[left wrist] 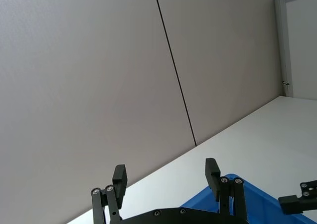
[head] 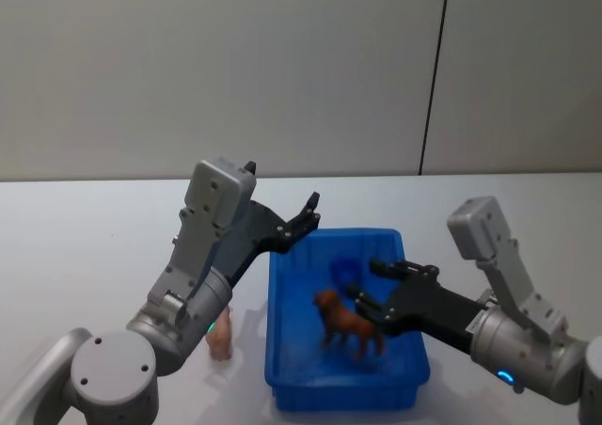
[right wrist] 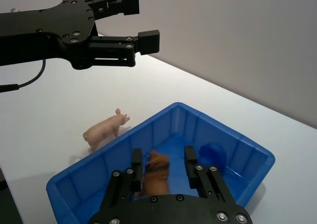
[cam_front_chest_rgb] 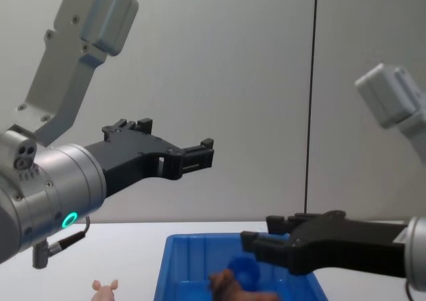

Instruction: Pick up the two dolls from the table and place them into the box.

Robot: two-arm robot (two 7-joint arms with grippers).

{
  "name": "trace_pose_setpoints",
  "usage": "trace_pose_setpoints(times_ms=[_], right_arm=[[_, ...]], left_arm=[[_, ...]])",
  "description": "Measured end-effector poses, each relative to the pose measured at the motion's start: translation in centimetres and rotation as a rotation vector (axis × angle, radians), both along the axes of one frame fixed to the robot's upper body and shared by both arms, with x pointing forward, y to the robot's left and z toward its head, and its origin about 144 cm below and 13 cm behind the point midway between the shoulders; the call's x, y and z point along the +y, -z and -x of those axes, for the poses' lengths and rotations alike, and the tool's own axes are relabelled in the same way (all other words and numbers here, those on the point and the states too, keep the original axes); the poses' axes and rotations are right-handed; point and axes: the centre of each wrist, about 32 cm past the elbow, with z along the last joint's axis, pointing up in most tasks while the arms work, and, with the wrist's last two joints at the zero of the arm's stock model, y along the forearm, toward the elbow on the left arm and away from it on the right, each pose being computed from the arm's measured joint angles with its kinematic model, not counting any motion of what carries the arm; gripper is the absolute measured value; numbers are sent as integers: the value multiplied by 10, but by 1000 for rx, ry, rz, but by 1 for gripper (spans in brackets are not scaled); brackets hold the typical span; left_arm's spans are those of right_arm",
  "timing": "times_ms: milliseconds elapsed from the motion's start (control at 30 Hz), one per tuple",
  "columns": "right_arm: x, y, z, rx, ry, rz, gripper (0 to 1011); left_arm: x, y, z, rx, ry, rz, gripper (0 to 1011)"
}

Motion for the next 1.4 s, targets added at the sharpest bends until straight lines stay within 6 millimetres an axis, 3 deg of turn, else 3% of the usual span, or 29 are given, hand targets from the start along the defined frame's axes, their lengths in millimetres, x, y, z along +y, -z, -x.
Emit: trace_pose_setpoints(times_ms=[400, 633, 1200, 1400], right_arm=[[4, -1, -3, 14, 3, 6, 843], [-12, 0, 0, 6, 54, -14, 1001], [-68, 10, 18, -20, 190, -22, 1001], [-77, 11, 21, -29, 212, -19, 1001]], left_arm=[[0, 0, 0, 0, 0, 0, 1001], [0, 0, 0, 0, 0, 0, 1001], [0, 0, 0, 0, 0, 0, 1001], [0, 0, 0, 1, 0, -1, 1001]])
